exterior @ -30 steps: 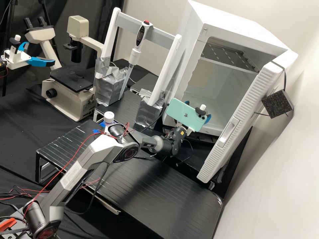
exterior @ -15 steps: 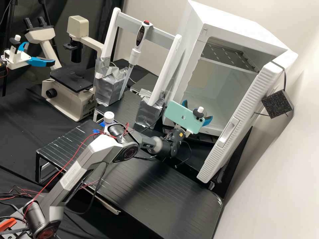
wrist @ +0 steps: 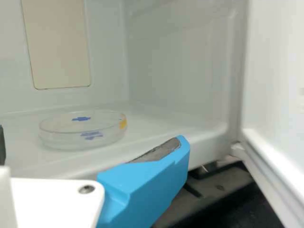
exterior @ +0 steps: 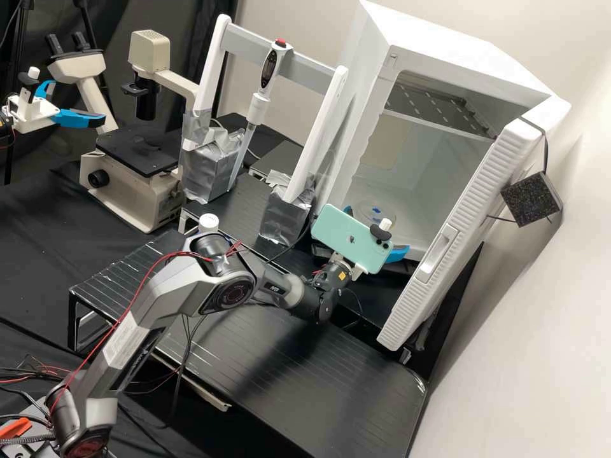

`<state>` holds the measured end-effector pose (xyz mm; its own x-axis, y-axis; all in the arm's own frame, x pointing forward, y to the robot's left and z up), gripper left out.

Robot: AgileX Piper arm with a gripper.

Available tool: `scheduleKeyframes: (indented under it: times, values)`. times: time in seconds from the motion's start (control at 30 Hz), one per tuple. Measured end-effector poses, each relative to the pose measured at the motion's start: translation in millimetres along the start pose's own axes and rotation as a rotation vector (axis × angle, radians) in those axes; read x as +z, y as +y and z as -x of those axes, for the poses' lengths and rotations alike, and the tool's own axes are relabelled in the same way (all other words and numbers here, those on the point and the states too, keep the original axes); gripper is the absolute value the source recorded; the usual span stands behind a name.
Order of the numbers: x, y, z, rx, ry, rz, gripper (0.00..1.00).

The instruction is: Move the petri dish to the incubator

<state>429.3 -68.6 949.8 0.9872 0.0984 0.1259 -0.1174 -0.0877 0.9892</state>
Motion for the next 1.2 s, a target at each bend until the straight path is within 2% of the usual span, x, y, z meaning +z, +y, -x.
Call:
scheduleKeyframes:
  times: [0.17,0.33,0.37,0.43,0.53,0.73,0.83,0.9,0.97,1.07,1.2]
  values:
    - [0.3,8.6,26.5,0.034,0.022,-0.013,1.00]
    - [-2.3,11.4,68.3,0.078,0.030,0.011,1.00]
    - [-7.0,13.1,79.6,0.098,0.035,0.027,1.00]
    - [-13.2,10.8,96.2,0.104,0.021,0.034,1.00]
    - [-26.6,4.2,124.1,0.096,-0.008,0.026,1.00]
    - [-74.2,-8.7,179.9,0.115,0.019,0.031,1.00]
    - [-93.2,-17.9,202.6,0.163,0.041,0.007,1.00]
    - [-108.5,-25.3,215.0,0.180,0.086,-0.003,1.00]
    - [-119.8,-34.2,225.6,0.188,0.123,-0.032,1.00]
    - [-133.8,-48.0,236.8,0.172,0.176,-0.080,1.00]
    - [-144.1,-60.7,247.9,0.148,0.215,-0.100,1.00]
